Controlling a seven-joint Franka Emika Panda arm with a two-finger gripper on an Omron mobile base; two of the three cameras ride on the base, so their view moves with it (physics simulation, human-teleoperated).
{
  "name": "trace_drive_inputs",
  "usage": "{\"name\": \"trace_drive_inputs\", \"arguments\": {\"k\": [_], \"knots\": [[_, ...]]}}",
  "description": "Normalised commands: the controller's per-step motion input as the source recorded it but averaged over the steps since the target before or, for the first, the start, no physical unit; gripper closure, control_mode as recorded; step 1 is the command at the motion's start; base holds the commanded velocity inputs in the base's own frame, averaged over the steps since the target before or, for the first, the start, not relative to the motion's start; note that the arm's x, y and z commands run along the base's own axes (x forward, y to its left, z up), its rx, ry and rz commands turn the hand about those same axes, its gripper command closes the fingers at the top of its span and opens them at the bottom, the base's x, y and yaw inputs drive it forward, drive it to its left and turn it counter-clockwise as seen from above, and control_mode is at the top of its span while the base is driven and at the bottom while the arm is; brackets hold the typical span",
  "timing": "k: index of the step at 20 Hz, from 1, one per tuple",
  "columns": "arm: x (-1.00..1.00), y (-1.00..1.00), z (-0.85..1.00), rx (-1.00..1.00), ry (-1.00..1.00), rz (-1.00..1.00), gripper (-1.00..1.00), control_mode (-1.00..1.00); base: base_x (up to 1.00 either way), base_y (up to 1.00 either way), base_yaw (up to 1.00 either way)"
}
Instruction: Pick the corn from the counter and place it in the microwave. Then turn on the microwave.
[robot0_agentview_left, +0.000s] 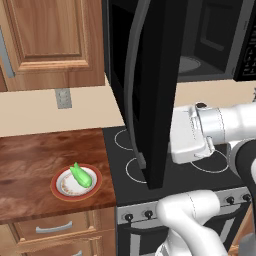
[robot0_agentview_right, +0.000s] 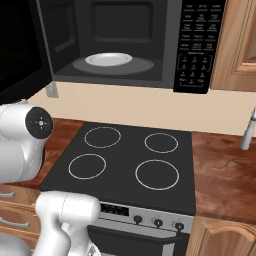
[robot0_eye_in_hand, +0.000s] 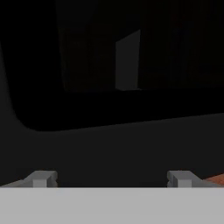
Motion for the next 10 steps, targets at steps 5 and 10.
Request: {"name": "trace_drive_inputs", "arguments": {"k": [5, 10], "knots": [[0.00, -0.01, 0.00, 0.00, 0.00, 0.00, -1.00, -1.00, 0.00, 0.00, 0.00], [0.00, -0.13, -0.01, 0.01, 0.00, -0.03, -1.00, -1.00, 0.00, 0.00, 0.00]]}}
